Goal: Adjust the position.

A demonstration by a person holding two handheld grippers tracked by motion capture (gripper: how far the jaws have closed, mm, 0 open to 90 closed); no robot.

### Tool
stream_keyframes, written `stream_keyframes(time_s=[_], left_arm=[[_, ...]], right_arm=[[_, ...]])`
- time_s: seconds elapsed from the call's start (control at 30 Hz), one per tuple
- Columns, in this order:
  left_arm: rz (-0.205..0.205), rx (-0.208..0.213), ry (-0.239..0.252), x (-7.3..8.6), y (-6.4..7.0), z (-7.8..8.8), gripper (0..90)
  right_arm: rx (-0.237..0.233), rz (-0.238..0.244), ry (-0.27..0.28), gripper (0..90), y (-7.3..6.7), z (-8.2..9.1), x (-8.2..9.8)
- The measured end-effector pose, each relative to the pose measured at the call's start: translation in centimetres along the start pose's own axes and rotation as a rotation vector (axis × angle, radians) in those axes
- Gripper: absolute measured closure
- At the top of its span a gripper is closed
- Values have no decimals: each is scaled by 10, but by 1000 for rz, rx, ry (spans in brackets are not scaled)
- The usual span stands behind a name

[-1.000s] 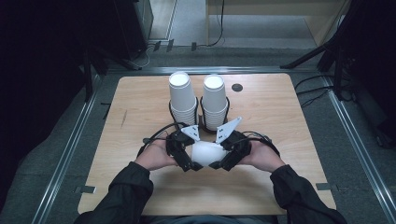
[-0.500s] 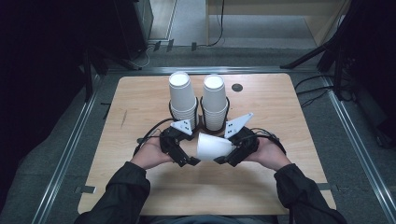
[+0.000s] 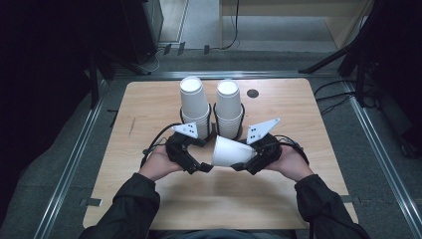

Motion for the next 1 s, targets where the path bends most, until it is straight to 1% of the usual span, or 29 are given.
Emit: stream_keyframes(time_s=[0.03, 0.13, 0.23, 0.3, 0.37, 0.43, 0.47, 0.57, 0.63, 0.67, 0.77, 0.83, 0.87, 0.9, 1.0], left_arm=[[5, 4, 5, -1, 0, 0, 5], [14, 24, 22, -2, 2, -3, 5], [15, 35, 26, -4, 5, -7, 5], [-3, 40, 20, -4, 7, -8, 5], [-3, 55, 27, -6, 10, -10, 5], [-5, 62, 31, -8, 13, -11, 5], [-8, 67, 33, -9, 14, -12, 5], [-15, 71, 35, -10, 15, -13, 13], [-30, 73, 45, -10, 16, -11, 63], [-37, 66, 50, -11, 17, -10, 71], [-44, 74, 56, -12, 18, -8, 101], [-40, 77, 52, -13, 19, -7, 106], [-43, 78, 37, -12, 19, -8, 124], [-43, 78, 37, -12, 19, -8, 129], [-35, 81, 12, -11, 19, -9, 134]], right_arm=[[-2, 3, 22, 213, 0, 2, -3], [-8, -4, 38, 213, -1, 3, -5], [-11, 11, 59, 213, -3, 3, -9], [-15, 21, 65, 213, -6, 2, -10], [-19, 37, 68, 213, -9, 0, -12], [-26, 49, 73, 213, -12, -2, -14], [-37, 54, 71, 213, -15, -5, -15], [-50, 60, 63, 213, -18, -8, -15], [-53, 65, 50, 213, -19, -10, -14], [-52, 66, 46, 213, -20, -11, -14], [-57, 69, 52, 217, -20, -10, -14], [-60, 68, 56, 219, -20, -9, -14], [-63, 71, 53, 222, -19, -9, -13], [-63, 71, 53, 222, -19, -9, -13], [-71, 58, 37, 221, -20, -10, -11]])
Point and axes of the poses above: each handheld gripper's, and its own axes: z roughly backward along the jaws, x roughly out of its underside, y roughly to its right, the point moved 9 cm from there along -z, roughly forward along the jaws, and after that the axes turned 6 degrees about x, right-handed, at the moved point
